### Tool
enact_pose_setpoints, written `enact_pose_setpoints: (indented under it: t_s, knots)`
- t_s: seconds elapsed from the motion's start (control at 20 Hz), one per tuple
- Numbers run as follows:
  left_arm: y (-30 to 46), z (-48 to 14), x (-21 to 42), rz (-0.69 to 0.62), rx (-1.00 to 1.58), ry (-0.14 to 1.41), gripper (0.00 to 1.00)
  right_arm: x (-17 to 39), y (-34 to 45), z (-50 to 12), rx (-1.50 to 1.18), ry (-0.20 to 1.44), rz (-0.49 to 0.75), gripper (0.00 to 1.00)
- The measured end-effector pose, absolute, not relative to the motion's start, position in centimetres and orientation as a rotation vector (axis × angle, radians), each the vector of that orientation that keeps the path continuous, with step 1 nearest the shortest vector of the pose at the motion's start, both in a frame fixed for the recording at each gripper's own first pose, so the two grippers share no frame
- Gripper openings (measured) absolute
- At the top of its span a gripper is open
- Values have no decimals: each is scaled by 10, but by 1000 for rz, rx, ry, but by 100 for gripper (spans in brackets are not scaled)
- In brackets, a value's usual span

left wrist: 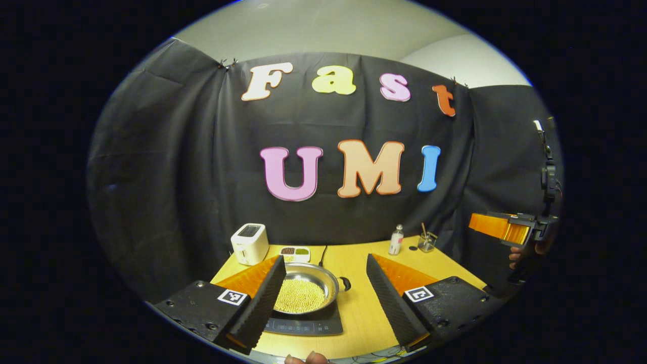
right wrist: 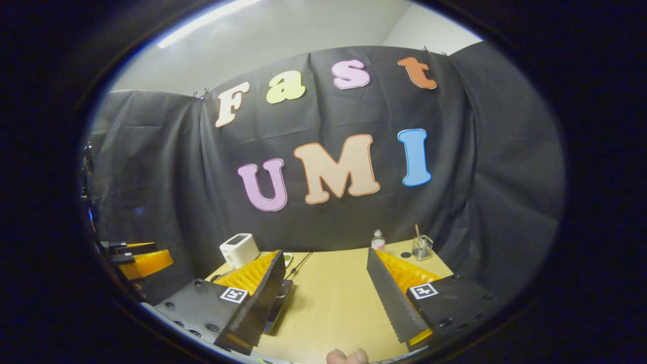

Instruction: First push the handle of the pot to place it horizontally, then grasp the pot with both hands and set it on the induction cooktop.

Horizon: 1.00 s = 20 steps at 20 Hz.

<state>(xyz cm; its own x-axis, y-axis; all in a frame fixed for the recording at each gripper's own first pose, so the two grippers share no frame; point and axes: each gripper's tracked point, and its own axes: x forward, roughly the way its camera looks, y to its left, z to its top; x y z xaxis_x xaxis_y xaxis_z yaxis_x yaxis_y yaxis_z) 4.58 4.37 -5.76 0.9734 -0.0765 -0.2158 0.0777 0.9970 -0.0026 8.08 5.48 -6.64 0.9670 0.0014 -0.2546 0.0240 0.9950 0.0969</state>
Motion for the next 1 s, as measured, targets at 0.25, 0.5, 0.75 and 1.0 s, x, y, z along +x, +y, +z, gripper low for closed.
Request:
enact_pose_setpoints:
  t_s: [0.25,0.5,0.75,1.0]
  knots:
    - [56,40,35,-45,90,-57,99,65,76,26,48,76,-27,92]
    - [50,32,27,-91,129,-93,100,43,102,22,-54,-20,-36,99]
    - [69,19,28,-40,126,-57,96,50,97,-4,21,53,-41,97]
    - [71,2,31,9,67,16,99,51,85,6,15,37,-18,96]
